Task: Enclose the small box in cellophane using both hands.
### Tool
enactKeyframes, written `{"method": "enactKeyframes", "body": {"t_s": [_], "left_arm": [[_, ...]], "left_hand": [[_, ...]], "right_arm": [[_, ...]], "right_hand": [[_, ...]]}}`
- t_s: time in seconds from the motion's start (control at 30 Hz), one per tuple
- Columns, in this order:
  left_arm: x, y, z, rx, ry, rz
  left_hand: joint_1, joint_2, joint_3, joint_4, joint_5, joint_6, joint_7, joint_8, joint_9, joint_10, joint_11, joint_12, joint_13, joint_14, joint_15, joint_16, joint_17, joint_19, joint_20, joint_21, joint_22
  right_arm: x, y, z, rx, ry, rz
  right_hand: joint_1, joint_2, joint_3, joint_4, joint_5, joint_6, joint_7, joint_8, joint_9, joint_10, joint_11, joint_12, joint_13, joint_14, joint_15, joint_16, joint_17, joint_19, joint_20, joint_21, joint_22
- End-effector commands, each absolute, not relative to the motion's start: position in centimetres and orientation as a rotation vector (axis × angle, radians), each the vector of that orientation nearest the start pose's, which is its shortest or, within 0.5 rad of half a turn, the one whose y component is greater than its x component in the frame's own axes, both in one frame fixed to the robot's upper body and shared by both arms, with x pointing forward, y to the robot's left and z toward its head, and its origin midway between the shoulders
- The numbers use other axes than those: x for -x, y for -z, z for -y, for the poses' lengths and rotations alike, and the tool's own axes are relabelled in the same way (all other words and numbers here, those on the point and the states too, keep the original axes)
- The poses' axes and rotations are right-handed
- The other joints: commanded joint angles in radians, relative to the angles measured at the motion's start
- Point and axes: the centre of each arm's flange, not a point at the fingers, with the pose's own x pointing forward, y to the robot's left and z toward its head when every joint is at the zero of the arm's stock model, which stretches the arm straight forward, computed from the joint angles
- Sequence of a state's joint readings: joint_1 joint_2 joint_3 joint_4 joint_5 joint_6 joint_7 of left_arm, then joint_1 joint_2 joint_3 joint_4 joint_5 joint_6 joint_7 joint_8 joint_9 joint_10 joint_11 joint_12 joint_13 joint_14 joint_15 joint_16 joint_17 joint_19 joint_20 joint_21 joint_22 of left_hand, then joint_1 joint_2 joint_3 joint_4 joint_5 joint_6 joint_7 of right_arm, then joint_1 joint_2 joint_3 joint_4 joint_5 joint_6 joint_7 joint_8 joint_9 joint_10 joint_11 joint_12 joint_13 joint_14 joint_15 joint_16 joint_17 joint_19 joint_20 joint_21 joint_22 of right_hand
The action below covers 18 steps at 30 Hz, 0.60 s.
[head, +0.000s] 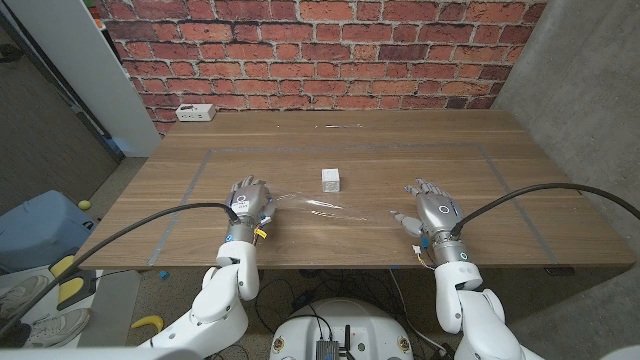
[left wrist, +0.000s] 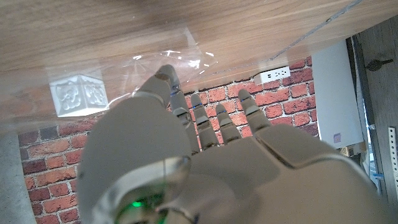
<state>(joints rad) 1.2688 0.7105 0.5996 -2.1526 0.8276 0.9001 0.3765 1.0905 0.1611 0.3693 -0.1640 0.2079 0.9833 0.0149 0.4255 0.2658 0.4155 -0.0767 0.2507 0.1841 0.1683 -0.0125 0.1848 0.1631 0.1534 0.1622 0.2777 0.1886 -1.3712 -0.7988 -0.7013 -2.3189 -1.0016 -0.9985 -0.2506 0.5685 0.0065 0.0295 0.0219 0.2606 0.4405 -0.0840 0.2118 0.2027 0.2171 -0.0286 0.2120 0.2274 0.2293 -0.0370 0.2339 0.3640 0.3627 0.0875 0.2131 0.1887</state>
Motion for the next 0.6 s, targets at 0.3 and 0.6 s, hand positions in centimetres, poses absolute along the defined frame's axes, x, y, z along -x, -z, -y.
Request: {"method": "enactKeyframes", "body": {"t_s": [0.3,0.6], "left_arm": [[-49.2,9.8,-22.0,-1.345,-0.587,0.375],[-48.9,9.4,-21.8,-1.351,-0.594,0.405]], "left_hand": [[0.013,-0.005,0.010,-0.004,0.010,0.097,0.073,0.034,0.118,0.010,0.003,-0.008,0.002,-0.001,-0.001,-0.004,0.002,-0.002,0.002,-0.004,0.006],[0.015,-0.006,0.011,-0.004,0.013,0.097,0.071,0.036,0.128,0.013,-0.002,-0.011,0.002,0.002,-0.001,-0.004,0.002,-0.002,0.000,-0.005,0.006]], "right_arm": [[-40.4,12.1,19.0,1.284,0.412,0.571],[-40.9,12.0,17.9,1.455,0.361,0.500]], "right_hand": [[-0.108,-0.017,-0.041,0.052,0.031,0.065,0.015,0.019,0.000,0.046,0.006,0.018,0.000,0.032,-0.025,0.018,0.008,0.025,0.001,0.011,0.004],[-0.117,-0.045,-0.058,0.048,0.049,0.052,-0.005,0.010,-0.001,0.022,-0.002,0.006,-0.001,0.009,-0.017,0.007,0.006,0.017,0.006,0.007,0.003]]}}
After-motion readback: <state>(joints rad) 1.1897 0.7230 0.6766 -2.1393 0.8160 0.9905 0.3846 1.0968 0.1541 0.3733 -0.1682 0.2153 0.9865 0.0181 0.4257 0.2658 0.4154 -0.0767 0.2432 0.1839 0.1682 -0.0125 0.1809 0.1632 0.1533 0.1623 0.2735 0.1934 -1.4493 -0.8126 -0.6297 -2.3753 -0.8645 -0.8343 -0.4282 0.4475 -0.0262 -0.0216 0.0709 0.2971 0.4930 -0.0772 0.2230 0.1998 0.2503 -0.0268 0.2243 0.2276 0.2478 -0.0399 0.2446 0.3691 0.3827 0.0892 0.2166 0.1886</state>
